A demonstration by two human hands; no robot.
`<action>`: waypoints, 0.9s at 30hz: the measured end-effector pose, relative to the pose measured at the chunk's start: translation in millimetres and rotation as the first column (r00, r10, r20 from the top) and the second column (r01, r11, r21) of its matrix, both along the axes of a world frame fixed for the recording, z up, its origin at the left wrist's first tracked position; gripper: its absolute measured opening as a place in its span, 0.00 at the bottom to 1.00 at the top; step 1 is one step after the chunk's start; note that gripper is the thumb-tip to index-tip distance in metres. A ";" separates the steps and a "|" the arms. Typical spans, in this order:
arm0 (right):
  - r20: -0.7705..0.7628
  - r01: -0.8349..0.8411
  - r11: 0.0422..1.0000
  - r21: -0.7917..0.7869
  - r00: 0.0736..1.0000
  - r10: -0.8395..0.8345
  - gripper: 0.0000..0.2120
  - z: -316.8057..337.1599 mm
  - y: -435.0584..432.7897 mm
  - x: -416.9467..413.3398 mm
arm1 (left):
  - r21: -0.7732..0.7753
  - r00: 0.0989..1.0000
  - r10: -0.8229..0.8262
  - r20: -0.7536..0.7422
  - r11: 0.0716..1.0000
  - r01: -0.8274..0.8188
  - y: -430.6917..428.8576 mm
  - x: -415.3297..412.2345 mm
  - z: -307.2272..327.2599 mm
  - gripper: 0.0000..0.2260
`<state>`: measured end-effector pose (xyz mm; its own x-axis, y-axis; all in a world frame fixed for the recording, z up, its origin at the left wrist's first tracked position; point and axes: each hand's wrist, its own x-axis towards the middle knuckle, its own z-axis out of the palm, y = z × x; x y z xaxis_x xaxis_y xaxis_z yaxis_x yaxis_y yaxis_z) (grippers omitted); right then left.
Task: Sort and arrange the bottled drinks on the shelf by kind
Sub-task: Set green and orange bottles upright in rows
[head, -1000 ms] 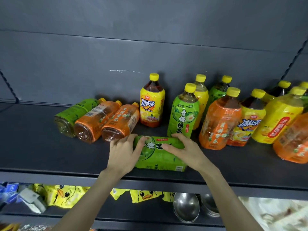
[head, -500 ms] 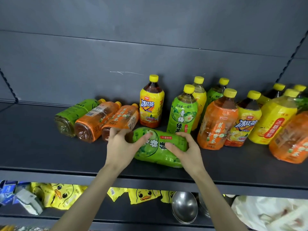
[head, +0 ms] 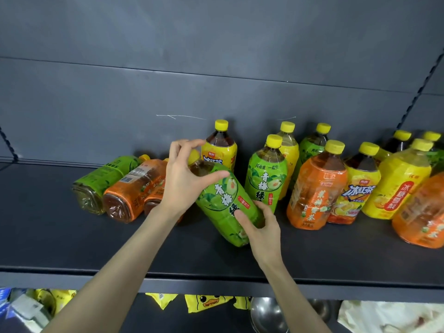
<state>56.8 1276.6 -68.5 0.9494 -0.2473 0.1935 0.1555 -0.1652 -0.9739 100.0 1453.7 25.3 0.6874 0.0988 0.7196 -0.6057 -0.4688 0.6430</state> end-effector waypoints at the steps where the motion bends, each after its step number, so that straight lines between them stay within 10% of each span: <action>1: 0.003 0.004 1.000 0.022 1.000 -0.004 0.35 -2.0 0.7 1.3 | -0.018 1.000 -0.010 0.012 1.000 0.010 -2.4 1.8 0.8 0.32; 10: 0.049 0.019 0.989 -0.149 0.999 -0.012 0.18 -4.1 11.3 15.7 | -0.027 0.973 -0.227 -0.051 0.974 0.226 -25.0 15.1 -17.2 0.30; 27: 0.084 0.096 0.859 -0.503 0.995 -0.062 0.20 6.9 21.4 23.6 | -0.041 0.843 -0.338 -0.418 0.934 0.354 1.7 16.2 -30.7 0.34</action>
<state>80.4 1298.0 -61.6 0.9126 -0.1728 0.3704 0.1786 -0.6465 -0.7417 116.2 1455.4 -5.4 0.9056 -0.2216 0.3617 -0.4167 -0.3057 0.8561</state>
